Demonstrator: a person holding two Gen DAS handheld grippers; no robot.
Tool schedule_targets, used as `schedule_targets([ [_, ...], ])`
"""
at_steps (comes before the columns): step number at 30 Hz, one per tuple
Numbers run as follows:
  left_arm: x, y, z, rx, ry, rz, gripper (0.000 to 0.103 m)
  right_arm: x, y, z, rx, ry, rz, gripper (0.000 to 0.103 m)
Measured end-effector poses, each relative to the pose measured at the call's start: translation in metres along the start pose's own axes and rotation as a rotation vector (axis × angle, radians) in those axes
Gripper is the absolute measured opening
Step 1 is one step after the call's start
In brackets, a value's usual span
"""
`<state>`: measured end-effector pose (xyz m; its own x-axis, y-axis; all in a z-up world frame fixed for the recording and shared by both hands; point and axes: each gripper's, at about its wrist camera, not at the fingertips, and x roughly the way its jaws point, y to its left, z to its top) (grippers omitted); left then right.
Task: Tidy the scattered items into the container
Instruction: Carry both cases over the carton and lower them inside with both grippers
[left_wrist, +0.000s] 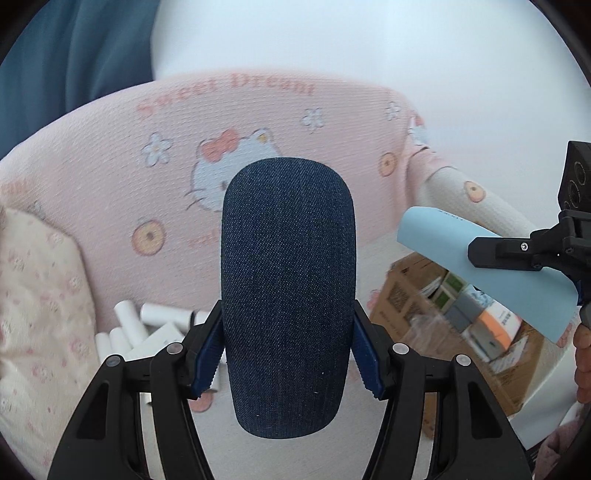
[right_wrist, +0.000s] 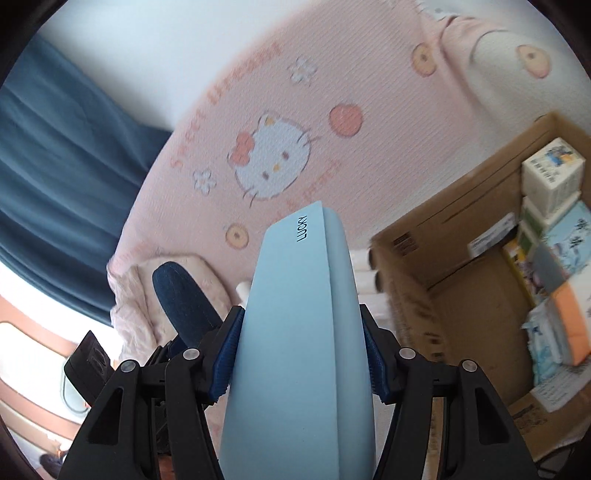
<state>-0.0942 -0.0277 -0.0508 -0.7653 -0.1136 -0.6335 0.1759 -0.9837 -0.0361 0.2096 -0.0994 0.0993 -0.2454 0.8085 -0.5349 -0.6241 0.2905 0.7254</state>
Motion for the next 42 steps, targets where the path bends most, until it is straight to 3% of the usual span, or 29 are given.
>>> schedule_targets([
  [14, 0.031, -0.079, 0.032, 0.125, 0.008, -0.184, 0.066, -0.052, -0.069, 0.016, 0.114, -0.113, -0.169, 0.057],
  [17, 0.041, -0.099, 0.039, 0.173, 0.024, -0.212, 0.066, -0.062, -0.088, 0.016, 0.109, -0.09, -0.171, 0.057],
  [21, 0.051, -0.132, 0.043, 0.268, 0.054, -0.265, 0.066, -0.076, -0.108, 0.014, 0.121, -0.108, -0.236, 0.057],
  [32, 0.093, -0.209, 0.045, 0.305, 0.251, -0.424, 0.066, -0.1, -0.164, 0.034, 0.13, -0.071, -0.348, 0.057],
  [38, 0.113, -0.242, 0.028, 0.367, 0.406, -0.533, 0.066, -0.086, -0.185, 0.051, 0.058, 0.058, -0.429, 0.057],
  [42, 0.124, -0.259, 0.023, 0.4, 0.469, -0.543, 0.066, -0.078, -0.189, 0.054, 0.004, 0.119, -0.474, 0.057],
])
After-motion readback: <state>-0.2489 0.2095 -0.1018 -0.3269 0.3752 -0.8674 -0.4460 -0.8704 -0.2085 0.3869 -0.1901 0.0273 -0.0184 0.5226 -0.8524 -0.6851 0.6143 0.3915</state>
